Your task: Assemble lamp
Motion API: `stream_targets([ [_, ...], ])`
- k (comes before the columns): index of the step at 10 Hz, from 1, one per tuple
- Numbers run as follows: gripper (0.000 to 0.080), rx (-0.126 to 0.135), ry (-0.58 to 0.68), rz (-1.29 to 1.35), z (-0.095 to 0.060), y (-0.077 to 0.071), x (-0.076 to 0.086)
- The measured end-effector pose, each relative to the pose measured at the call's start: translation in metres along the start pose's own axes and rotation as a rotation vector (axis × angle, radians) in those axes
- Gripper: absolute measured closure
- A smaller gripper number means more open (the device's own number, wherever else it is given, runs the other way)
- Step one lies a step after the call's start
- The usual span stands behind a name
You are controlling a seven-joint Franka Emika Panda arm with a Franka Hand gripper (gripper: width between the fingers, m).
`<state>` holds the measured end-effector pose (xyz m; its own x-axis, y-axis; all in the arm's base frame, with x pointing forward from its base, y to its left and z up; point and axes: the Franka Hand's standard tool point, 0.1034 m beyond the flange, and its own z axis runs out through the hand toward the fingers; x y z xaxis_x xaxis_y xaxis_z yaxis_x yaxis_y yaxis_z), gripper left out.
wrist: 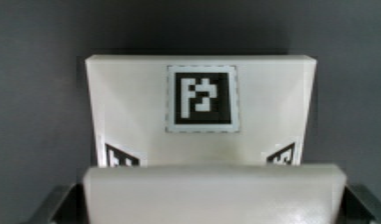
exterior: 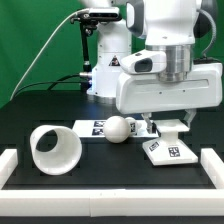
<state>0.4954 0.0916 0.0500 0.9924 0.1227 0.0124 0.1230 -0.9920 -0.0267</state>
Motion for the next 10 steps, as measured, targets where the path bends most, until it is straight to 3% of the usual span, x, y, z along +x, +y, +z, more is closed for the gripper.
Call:
stream_targets([
  [2, 0.0268, 0.005, 0.017, 0.006, -0.002, 0.000, 0.026],
  [8, 0.0267, 0.006, 0.004, 0.014, 0.003, 0.000, 0.020],
  [9, 0.0267, 0.015, 0.002, 0.051, 0.008, 0.000, 0.025],
  [10, 0.0267, 0.020, 0.005, 0.069, 0.008, 0.002, 0.044],
])
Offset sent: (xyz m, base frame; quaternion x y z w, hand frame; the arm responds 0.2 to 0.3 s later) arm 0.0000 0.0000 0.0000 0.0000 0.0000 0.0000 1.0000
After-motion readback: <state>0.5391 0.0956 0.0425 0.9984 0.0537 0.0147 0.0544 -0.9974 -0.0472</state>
